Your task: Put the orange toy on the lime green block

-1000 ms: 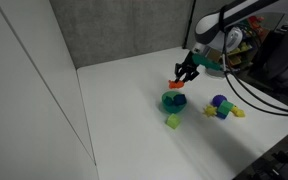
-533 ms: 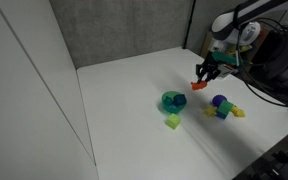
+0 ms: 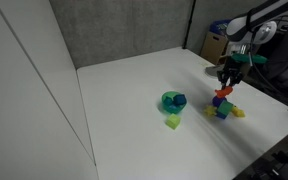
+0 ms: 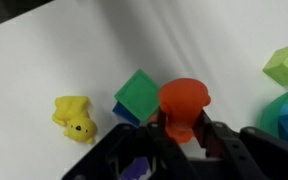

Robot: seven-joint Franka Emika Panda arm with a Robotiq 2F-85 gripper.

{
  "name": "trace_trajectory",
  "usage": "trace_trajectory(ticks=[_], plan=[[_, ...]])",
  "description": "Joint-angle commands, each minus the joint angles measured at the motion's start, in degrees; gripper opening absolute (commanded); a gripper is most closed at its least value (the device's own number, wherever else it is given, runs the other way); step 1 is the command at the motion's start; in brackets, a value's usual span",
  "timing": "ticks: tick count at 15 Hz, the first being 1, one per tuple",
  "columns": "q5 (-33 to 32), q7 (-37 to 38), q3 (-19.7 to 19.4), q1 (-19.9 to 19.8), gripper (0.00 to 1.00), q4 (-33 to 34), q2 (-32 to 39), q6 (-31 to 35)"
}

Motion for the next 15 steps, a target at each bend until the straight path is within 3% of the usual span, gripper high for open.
trace_trajectory(ticks=[1,8,15], plan=[[-1.0,-1.9,-0.3,-1.6,0.07,1.5,0.2,-6.9],[-1.0,-2.1,-1.2,-2.7,0.09,3.4,3.5,-12.9],[-0.6,-4.0,-0.8,-3.7,0.09,7.8,8.3,-12.6]])
